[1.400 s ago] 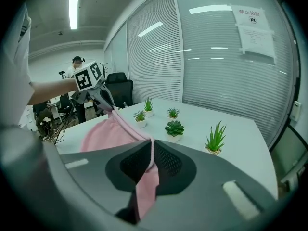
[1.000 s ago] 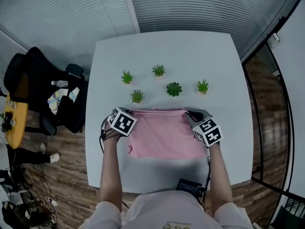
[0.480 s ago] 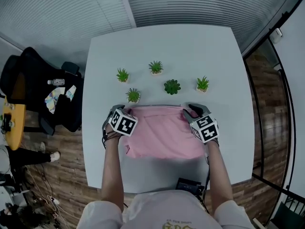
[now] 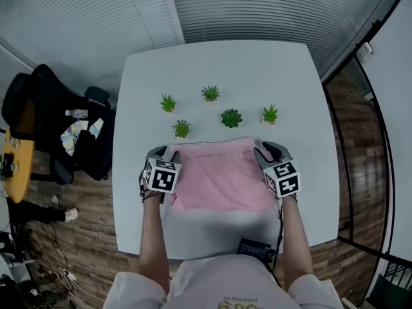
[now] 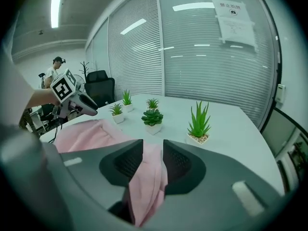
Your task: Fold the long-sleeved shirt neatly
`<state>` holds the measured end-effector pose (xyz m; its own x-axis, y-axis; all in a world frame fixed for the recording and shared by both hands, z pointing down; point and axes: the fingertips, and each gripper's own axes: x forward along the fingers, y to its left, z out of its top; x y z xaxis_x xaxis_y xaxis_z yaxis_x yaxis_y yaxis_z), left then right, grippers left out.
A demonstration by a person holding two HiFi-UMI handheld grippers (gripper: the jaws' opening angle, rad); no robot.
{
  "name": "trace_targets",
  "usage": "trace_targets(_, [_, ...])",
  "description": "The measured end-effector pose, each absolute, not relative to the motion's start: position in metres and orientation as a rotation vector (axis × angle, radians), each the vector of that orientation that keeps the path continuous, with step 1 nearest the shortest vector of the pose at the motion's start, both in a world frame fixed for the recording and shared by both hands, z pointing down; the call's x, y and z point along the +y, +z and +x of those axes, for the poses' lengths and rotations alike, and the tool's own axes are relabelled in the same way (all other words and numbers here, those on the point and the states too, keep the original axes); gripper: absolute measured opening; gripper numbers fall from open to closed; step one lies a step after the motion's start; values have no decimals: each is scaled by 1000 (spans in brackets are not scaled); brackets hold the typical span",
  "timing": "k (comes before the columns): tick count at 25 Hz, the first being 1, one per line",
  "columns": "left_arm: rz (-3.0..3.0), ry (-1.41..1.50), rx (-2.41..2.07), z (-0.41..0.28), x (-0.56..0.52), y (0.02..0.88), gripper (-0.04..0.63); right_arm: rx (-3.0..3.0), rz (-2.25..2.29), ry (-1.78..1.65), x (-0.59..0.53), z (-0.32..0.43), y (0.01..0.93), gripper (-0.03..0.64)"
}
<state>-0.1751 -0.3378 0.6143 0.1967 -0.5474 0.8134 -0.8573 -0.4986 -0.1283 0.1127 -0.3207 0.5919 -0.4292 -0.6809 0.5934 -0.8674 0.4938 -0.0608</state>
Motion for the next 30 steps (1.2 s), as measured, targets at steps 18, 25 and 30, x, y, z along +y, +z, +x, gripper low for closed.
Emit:
trace_targets(18, [2283, 807, -1342, -158, -262, 521, 77, -2414, 1498, 582, -228, 80, 502, 94])
trace_targets(25, [2341, 703, -1351, -152, -219, 494, 11, -2473, 1531, 578, -185, 70, 482, 73])
trace_targets(30, [2355, 566, -1334, -152, -191, 472, 9, -2501, 1552, 569, -161, 63, 469, 67])
